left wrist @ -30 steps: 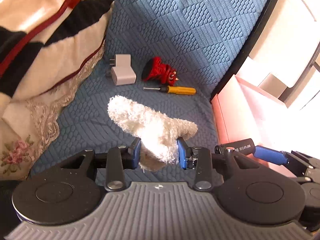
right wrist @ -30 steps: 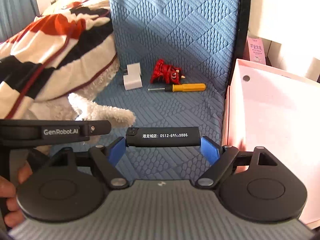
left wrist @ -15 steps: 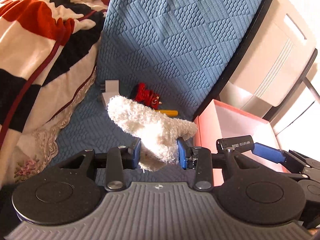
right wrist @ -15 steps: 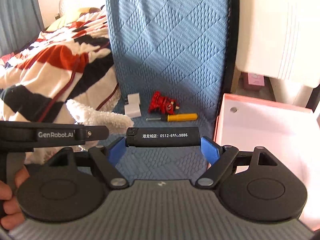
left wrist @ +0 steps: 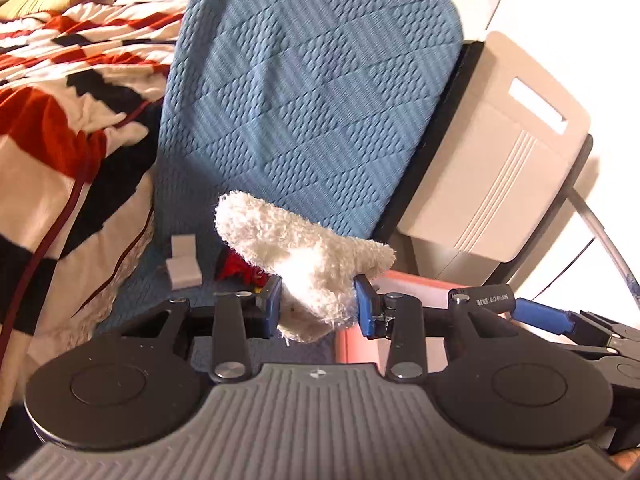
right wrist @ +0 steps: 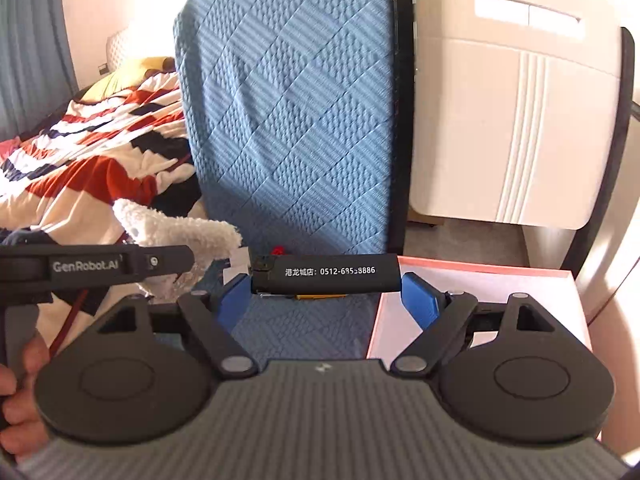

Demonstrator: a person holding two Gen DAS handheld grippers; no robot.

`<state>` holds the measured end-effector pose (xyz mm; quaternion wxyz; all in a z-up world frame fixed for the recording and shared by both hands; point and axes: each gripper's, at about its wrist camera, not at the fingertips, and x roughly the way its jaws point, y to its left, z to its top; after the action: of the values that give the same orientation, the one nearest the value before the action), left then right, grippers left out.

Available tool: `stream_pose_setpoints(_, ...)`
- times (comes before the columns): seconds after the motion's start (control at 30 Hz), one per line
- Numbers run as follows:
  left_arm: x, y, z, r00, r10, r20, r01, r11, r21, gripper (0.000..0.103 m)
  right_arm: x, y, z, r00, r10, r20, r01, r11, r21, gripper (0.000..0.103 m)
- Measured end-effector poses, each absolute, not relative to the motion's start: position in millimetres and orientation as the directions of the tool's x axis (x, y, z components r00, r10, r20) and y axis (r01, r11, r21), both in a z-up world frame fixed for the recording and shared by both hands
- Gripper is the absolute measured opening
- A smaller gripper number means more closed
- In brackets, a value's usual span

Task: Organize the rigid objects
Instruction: 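Lift and carry the black stick and fluffy toy over the pink box with both tools, then open the right tool to drop the black stick while the left tool releases the fluffy toy into the box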

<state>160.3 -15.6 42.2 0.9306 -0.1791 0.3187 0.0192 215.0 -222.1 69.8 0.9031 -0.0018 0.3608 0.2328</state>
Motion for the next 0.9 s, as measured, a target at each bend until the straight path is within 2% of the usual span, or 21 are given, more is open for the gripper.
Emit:
stream_pose_setpoints(0.23, 181, -51, 35, 0.800, -0.139, -0.584, -0.112, 0.921, -0.372, 0.043, 222, -254, 74, 0.657, 0.374, -0.654, -0.382, 0.914, 0.138, 0.084)
stream_pose_setpoints(0.47, 198, -93, 13, 0.776, -0.190, -0.602, -0.048, 0.933, -0.356, 0.043, 230, -296, 59, 0.665, 0.308, -0.681, -0.314, 0.942, 0.118, 0.084)
stream_pose_setpoints(0.9, 222, -139, -82, 0.630, -0.249, -0.736, 0.001, 0.948, -0.320, 0.043, 241, -348, -48, 0.523, 0.184, -0.832, -0.168, 0.980, 0.111, 0.084)
